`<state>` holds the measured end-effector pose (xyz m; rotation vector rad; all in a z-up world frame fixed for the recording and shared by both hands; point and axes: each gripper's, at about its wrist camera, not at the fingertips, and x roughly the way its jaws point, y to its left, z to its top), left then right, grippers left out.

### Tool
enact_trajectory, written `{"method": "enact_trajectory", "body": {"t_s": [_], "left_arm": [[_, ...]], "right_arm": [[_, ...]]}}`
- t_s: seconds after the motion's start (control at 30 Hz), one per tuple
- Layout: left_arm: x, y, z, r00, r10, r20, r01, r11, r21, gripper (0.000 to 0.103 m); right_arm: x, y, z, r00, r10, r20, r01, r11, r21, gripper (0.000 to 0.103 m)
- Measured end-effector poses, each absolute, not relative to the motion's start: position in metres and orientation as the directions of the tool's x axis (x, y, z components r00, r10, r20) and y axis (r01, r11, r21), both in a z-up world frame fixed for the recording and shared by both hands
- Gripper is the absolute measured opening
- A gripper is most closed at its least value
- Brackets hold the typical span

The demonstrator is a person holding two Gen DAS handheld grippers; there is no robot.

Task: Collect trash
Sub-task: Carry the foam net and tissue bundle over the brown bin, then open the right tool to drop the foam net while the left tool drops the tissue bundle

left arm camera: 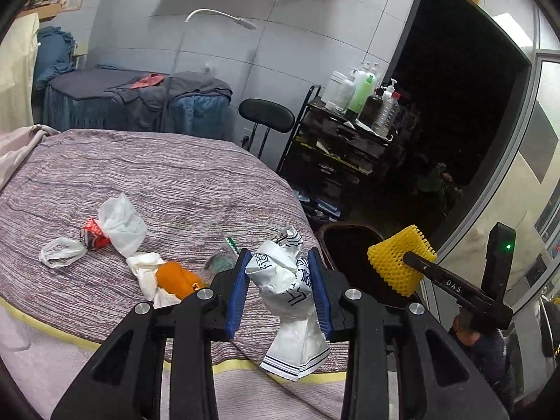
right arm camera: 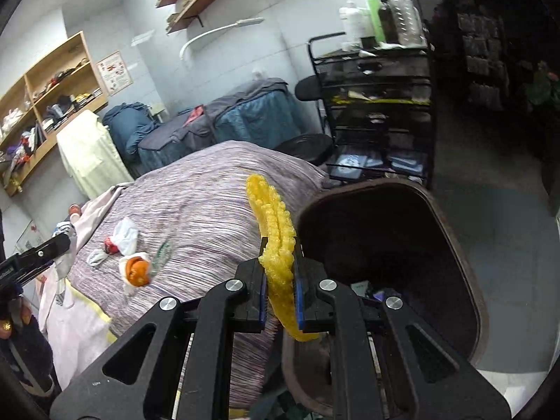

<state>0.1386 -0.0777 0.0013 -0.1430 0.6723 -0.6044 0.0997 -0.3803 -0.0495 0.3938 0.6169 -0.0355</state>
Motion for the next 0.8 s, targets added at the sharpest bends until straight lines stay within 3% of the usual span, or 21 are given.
{"method": "enact_trajectory", "body": {"t_s": [0.43, 0.47, 0.5, 0.57, 0.6, 0.8], "left_arm": [[0.137, -0.116, -0.006, 0.549, -0.615, -0.566, 0.530, 0.780, -0.334, 0.033], [0.137, -0.118, -0.007, 0.545, -0.617, -0.568, 0.533, 0.778, -0.334, 0.033], [0.137, -0.121, -0.008, 0.541, -0.618, -0.570, 0.536, 0.776, -0.332, 0.033], [0.137, -0.124, -0.008, 0.536, -0.620, -0.573, 0.541, 0.773, -0.330, 0.033], [0.137, -0.125, -0.008, 0.534, -0.621, -0.574, 0.543, 0.772, -0.330, 0.033], [0.140, -0.142, -0.010, 0.501, -0.636, -0.586, 0.564, 0.754, -0.336, 0.033]], "right_arm": [[0.117, -0.410, -0.100, 0.750, 0.016, -0.661, 0.273, 0.903, 0.332, 0.014], [0.120, -0.410, -0.104, 0.744, 0.017, -0.668, 0.277, 0.902, 0.331, 0.016], [0.121, -0.410, -0.107, 0.740, 0.017, -0.673, 0.280, 0.901, 0.331, 0.028], [0.122, -0.409, -0.111, 0.735, 0.002, -0.678, 0.292, 0.901, 0.320, 0.068], [0.122, -0.408, -0.112, 0.737, -0.010, -0.676, 0.300, 0.901, 0.314, 0.072], [0.116, -0.412, -0.112, 0.740, -0.030, -0.672, 0.319, 0.895, 0.312, 0.073]]}}
